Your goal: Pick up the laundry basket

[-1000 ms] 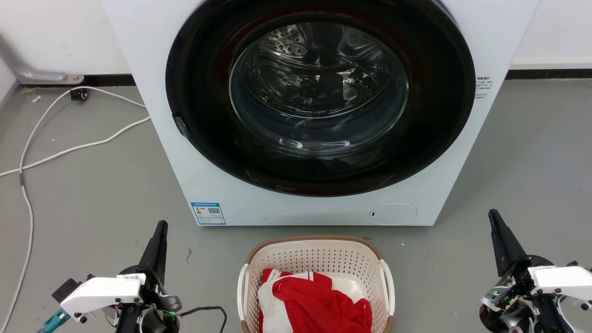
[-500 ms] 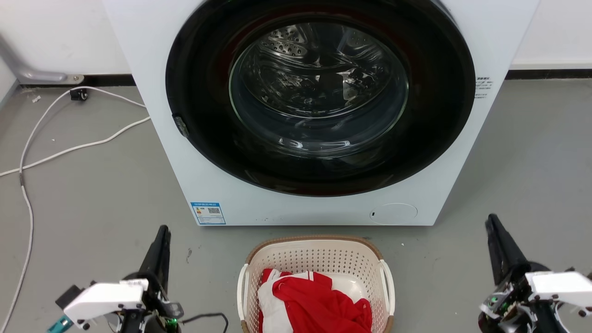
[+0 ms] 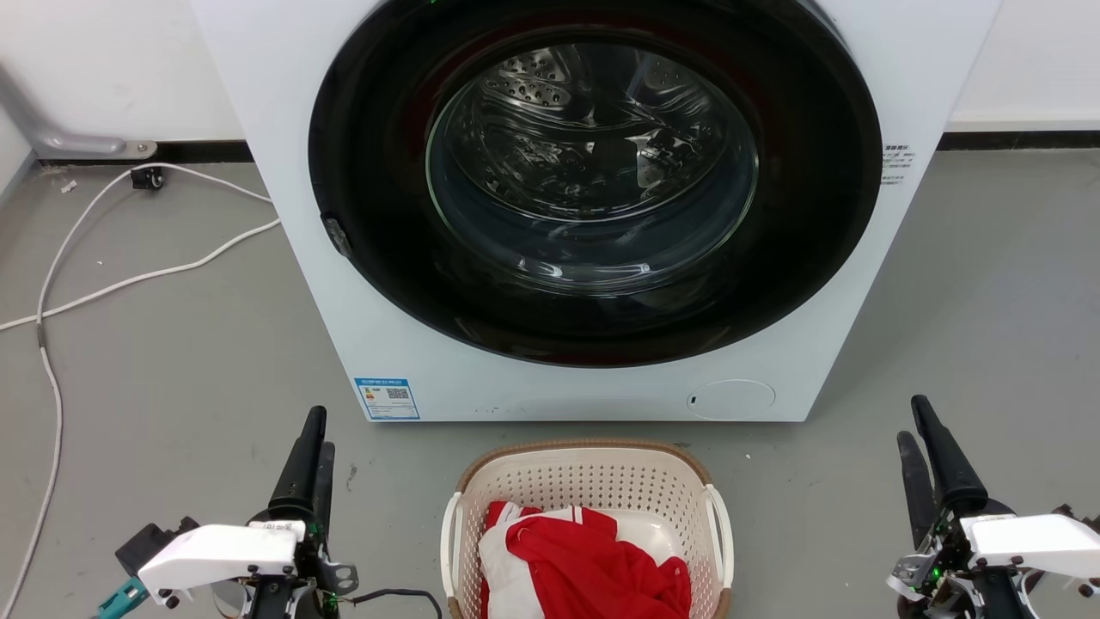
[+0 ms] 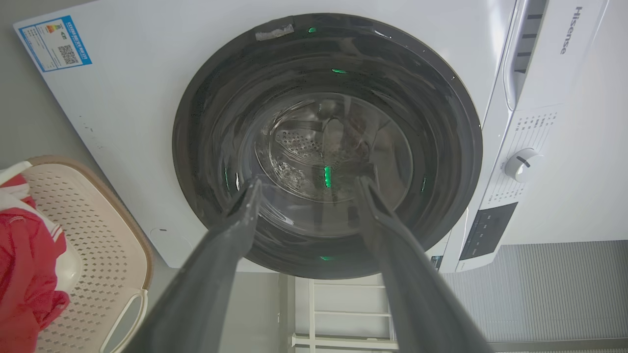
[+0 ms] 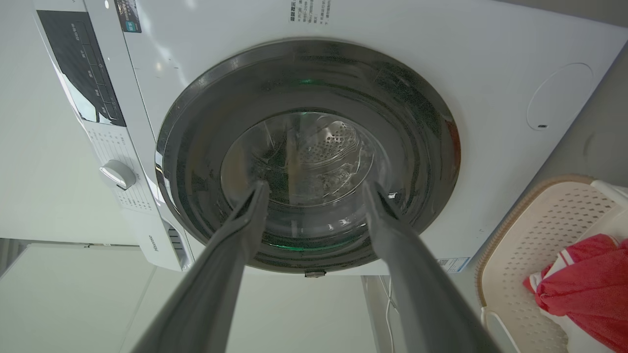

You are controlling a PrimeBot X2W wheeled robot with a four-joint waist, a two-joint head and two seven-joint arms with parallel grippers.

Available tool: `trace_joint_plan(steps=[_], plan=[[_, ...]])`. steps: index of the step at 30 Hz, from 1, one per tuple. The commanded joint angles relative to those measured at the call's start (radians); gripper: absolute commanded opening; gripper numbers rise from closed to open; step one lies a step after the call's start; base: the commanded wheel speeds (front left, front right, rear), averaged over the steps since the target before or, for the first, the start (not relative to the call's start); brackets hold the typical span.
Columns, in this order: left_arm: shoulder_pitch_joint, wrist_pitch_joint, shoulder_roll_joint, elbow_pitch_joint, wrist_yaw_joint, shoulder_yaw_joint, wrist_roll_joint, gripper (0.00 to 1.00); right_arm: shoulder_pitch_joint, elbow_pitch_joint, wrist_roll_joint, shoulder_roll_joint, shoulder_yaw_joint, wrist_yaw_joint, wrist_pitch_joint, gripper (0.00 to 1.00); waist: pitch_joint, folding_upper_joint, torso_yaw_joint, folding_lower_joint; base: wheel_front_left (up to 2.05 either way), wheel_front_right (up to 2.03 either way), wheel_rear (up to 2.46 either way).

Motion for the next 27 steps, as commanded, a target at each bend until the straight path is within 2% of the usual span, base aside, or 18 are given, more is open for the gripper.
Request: trace_joint_plan(steps=[1, 14, 27], plan=[[-0.029, -0.013, 0.006, -0.028, 0.000, -0.003, 0.046, 1.00, -0.014, -0.028, -0.049, -0.008, 0.000, 0.000, -0.012, 1.00, 0.000, 0.0000, 0.000, 0.0000, 0.00, 0.00, 0.00], [-0.036, -0.066, 0.003, -0.084, 0.004, -0.028, 0.390, 1.00, -0.001, -0.098, -0.419, 0.002, -0.006, 0.000, -0.066, 1.00, -0.003, 0.0000, 0.000, 0.0000, 0.00, 0.00, 0.00], [-0.040, -0.112, 0.002, -0.090, 0.027, -0.072, 0.631, 1.00, 0.010, -0.109, -0.655, 0.003, 0.012, 0.000, -0.112, 1.00, -0.005, 0.0000, 0.003, 0.0000, 0.00, 0.00, 0.00]])
